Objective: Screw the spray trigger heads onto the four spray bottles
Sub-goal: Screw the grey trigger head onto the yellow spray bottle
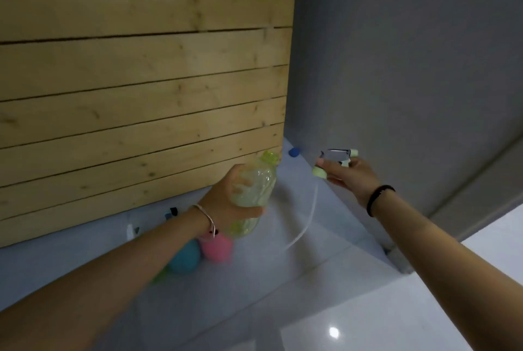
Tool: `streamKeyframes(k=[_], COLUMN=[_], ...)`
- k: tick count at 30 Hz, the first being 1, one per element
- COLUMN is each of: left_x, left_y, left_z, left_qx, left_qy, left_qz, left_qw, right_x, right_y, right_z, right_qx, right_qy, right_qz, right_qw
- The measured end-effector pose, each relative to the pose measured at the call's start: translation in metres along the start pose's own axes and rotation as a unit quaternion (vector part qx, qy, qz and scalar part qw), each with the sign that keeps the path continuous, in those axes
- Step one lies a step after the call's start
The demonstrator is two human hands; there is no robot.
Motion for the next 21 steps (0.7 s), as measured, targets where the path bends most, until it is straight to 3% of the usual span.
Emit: streamKeyframes(k=[6,10,17,21], left_x=[-0.048,-0.069,-0.059,-0.059], left_y=[-0.052,-0.085,-0.131,-0.142], left_z=[0.072,0.090,0.074,0.066], left_qx=[0.039,0.045,0.030,-0.002], left_qy=[-0.005,0.014,0.011,-0.045], left_qz=[0.068,0.102,0.146,0.169], left_qw=[0.997,0.994,0.989,0.985], right_x=[0.010,0.019,0.035,0.041], right_y=[-0.077,-0.122,-0.173,-0.188], right_z=[-0.132,-0.181,-0.206,-0.218], right_qx=[-0.117,-0.165,-0.212,-0.233], right_qy=[0.026,0.049,0.119,0.155], right_qz=[-0.002,0.030,0.054,0.062], right_qw=[0.993,0.985,0.969,0.958])
Point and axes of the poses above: each hand's wrist, its own y-axis towards the middle knuckle, its own x-axis out of the palm, z = x × y, the point moved 4 cm from there along y, towards the middle knuckle, and after that the axes turned 3 degrees about z, right-handed, at the moved point
